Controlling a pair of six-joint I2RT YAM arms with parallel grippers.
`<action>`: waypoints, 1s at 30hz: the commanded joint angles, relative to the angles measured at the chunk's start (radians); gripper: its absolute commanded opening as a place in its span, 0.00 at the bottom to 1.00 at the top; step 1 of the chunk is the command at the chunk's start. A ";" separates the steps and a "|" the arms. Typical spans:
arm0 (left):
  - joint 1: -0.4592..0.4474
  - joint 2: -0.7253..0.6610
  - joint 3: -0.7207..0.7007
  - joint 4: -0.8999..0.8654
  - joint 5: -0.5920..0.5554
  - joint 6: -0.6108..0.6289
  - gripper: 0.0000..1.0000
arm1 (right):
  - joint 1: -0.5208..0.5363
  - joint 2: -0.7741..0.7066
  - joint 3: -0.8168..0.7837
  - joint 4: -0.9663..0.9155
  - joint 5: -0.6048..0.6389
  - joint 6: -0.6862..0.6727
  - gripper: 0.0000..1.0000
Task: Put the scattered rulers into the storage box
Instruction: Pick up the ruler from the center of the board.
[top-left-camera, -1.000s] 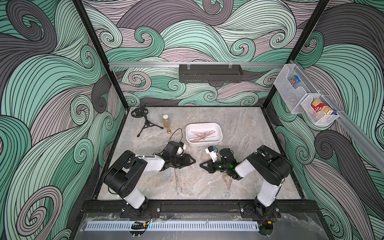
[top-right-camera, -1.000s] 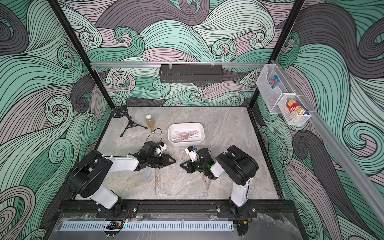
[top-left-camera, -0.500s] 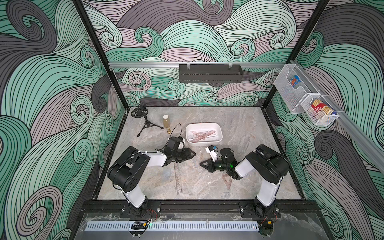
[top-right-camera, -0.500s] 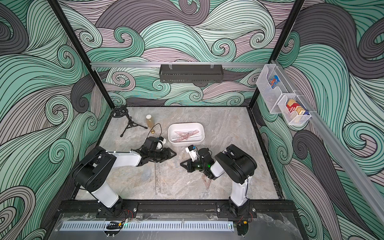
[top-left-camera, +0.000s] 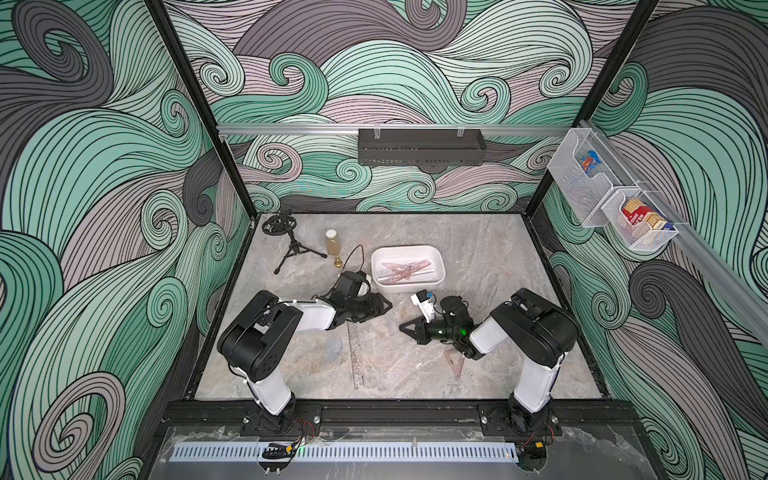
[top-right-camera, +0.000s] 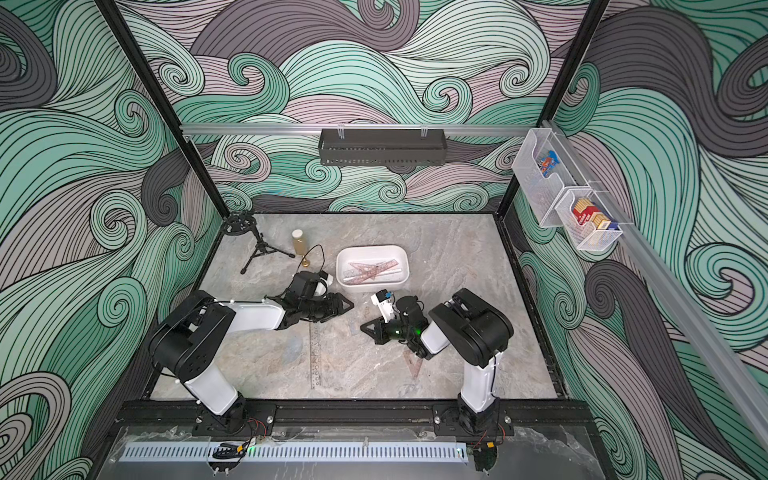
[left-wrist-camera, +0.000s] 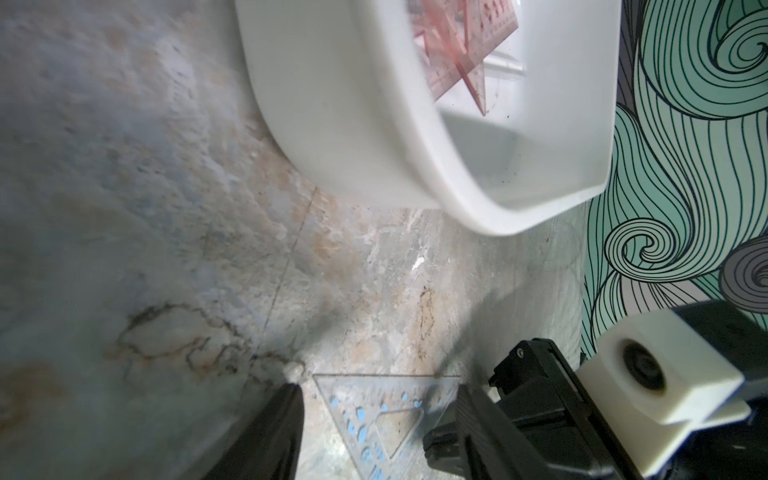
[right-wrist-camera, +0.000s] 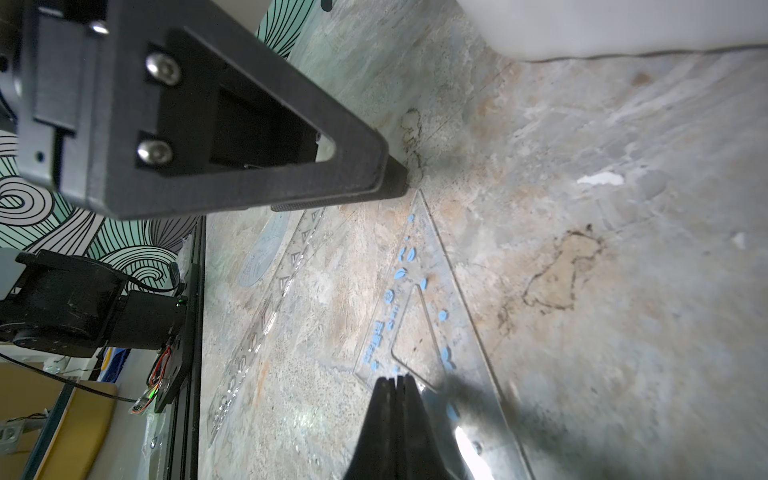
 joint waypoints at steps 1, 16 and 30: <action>0.006 0.039 0.009 -0.067 -0.027 -0.004 0.63 | 0.014 0.046 -0.027 -0.190 0.039 -0.019 0.01; 0.006 0.061 0.000 -0.056 0.001 -0.005 0.63 | 0.025 0.054 -0.036 -0.204 0.056 -0.020 0.01; 0.005 0.080 -0.013 -0.036 0.027 -0.011 0.62 | 0.031 0.054 -0.043 -0.221 0.077 -0.016 0.01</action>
